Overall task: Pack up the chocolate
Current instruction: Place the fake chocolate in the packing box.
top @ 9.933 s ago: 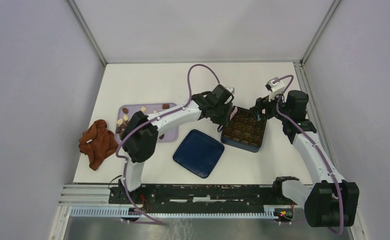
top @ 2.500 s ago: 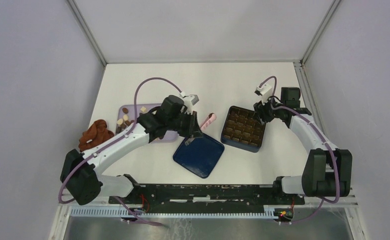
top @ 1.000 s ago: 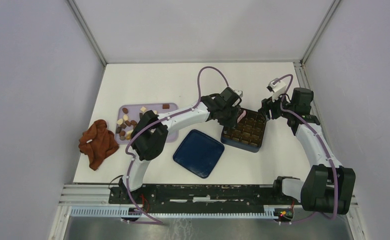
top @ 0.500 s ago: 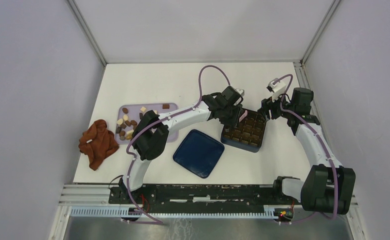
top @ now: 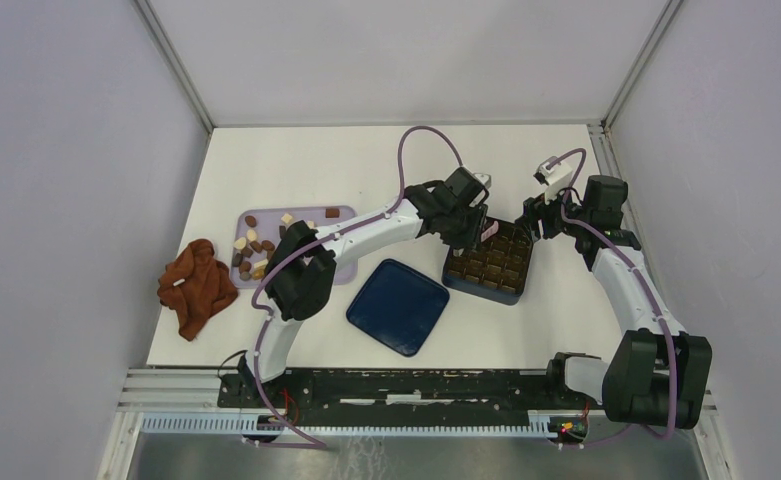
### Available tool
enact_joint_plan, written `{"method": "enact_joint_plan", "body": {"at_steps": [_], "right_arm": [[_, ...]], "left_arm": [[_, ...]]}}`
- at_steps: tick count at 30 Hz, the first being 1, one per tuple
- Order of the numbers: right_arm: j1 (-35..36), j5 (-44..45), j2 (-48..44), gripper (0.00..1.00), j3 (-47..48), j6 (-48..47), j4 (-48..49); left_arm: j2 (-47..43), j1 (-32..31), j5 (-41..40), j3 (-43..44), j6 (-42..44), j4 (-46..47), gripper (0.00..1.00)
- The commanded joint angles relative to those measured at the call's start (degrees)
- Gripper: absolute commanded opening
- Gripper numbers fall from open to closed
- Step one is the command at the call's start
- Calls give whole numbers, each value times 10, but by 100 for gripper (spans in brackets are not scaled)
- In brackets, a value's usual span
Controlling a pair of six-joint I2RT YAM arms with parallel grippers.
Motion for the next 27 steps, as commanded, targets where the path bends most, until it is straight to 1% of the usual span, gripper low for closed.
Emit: {"method": "enact_joint_plan", "body": {"at_steps": [1,10,17,20,27], "right_arm": [[-2,-10,-6,66,2,-6,9],[-2,-14,-5,66,3,-7,8],[-2,-16,-5,66,3,-8,7],[-2,-17,-6,66,3,-8,7],[-2,-27,-6,66,3,-9,5]], "left_arm": [[3,-3,-12,31,26,-2,40],[7,-4,-21,42,30,-16,41],[-16,-3,-26,38,31,-17,39],[-44,-3,-30,18,33,-4,38],[-140,4,-23,-75,24,47,38]]}}
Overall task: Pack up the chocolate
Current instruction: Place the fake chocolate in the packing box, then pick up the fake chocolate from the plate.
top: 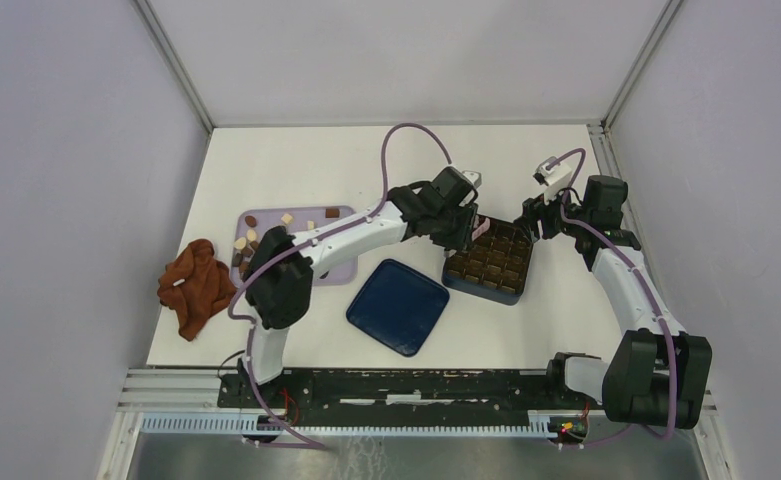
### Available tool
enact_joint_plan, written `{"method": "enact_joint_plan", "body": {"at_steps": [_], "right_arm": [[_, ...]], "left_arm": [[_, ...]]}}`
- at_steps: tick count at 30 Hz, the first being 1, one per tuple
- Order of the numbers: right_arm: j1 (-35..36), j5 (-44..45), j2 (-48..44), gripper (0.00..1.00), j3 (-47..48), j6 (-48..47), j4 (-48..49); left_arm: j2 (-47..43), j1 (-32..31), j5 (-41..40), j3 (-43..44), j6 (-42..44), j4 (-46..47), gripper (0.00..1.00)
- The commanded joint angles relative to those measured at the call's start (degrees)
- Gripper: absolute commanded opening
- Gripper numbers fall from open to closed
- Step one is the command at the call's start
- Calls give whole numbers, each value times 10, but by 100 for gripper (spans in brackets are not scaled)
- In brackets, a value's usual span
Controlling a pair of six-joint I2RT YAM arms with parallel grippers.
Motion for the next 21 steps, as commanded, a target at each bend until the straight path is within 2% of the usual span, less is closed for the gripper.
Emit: {"method": "enact_joint_plan", "body": {"at_steps": [1,4,10,18,21], "right_arm": [[-2,-19,-7,66,3,-8,4],[-2,-34,-8,66,3,-14,0],[-2,-54,-7,66,4,-19,-4],[-2,-72,0,66,3,-18,-9],[-1,-78,4,66,3,-18,-11]], "left_arm": [[-106,7,-4,-54,24,53,38],[-157,22,-5,-102,25,54,38],[-280,91,-4,-205,38,15,39],[-399,241,12,-303,94,-103,40],[-413,286,-32,-307,122,-142,42]]}}
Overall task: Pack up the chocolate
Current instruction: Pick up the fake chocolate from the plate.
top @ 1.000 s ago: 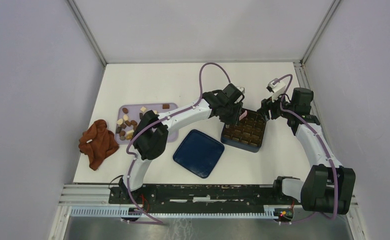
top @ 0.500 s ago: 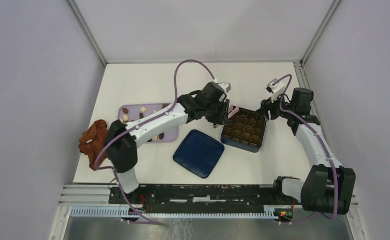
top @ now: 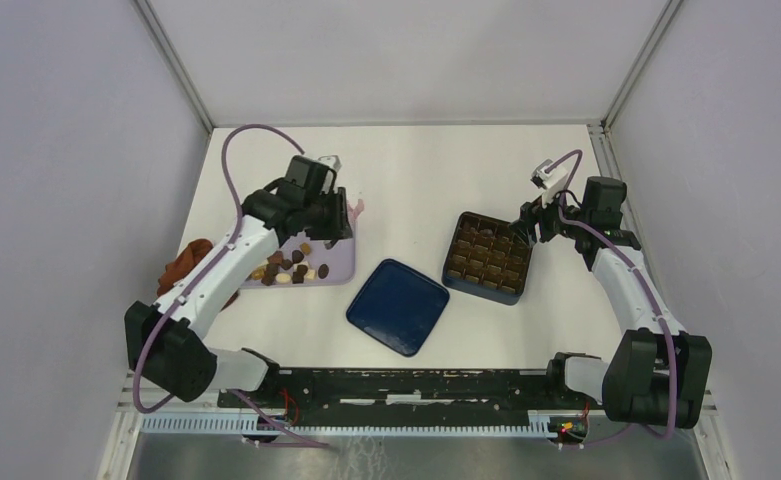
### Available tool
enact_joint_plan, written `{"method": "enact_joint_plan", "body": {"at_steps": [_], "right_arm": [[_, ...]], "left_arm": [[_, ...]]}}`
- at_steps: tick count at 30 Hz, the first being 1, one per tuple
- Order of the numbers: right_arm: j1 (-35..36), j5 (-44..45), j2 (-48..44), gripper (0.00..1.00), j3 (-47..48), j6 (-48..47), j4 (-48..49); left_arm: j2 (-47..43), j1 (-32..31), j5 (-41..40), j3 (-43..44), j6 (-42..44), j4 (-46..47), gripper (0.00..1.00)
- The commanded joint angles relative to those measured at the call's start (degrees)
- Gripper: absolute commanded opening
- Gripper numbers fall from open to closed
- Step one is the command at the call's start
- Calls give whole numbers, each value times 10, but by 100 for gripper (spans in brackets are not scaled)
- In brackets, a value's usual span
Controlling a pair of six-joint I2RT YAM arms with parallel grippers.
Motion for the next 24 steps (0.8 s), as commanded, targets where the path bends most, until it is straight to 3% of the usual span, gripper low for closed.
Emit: {"method": "enact_joint_plan", "body": {"at_steps": [1,9,24], "right_arm": [[-1,-22,4,66,3,-6,4],[-1,-24,6,66,2,-9,3],[-1,-29,7,67,5,-12,-1]], "left_arm": [[-25,50,-40,-6,69,-67,43],[28,129,-58,8,107,-70,43],[152,167,-74,75,134,-76,43]]}}
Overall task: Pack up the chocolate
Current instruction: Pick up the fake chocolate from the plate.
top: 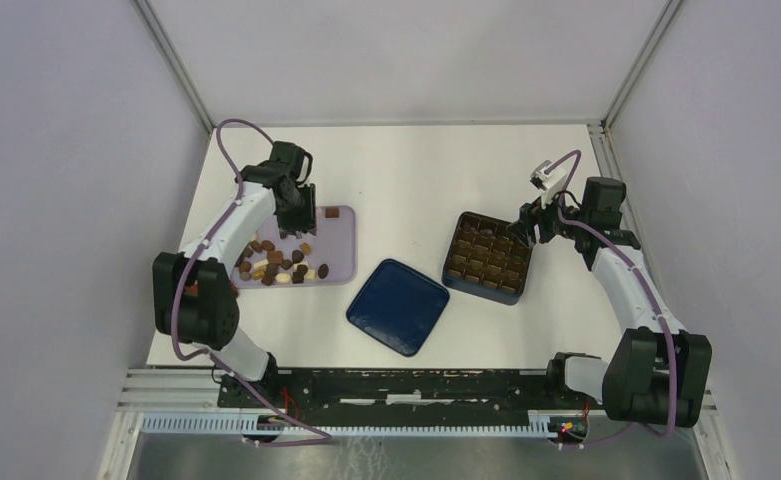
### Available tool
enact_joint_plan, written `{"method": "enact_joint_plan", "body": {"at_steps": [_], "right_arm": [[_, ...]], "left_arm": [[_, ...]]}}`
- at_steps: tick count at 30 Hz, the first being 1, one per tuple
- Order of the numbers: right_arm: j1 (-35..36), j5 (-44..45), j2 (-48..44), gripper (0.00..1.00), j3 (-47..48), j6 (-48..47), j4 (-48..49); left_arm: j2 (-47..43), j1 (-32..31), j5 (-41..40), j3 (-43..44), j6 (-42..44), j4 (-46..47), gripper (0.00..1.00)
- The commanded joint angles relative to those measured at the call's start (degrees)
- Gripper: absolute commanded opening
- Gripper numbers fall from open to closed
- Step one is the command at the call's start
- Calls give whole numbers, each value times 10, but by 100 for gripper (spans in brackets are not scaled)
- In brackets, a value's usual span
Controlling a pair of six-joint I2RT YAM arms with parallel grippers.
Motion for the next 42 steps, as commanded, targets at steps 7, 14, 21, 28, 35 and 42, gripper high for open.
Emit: {"method": "enact_joint_plan", "body": {"at_steps": [7,14,21,28,35,42], "right_arm": [[0,-17,4,67,6,-7,5],[0,-18,3,67,6,-7,4],[0,-19,2,67,6,-8,4],[0,-19,1,67,7,-9,4],[0,-20,2,67,7,-10,4],[0,-21,1,67,7,-10,3]], "left_arm": [[37,5,-26,30,41,1,43],[56,5,-28,25,39,5,44],[67,5,-36,13,38,6,43],[77,5,-35,12,37,7,39],[78,5,-26,11,37,4,34],[77,5,-25,12,38,-1,25]]}}
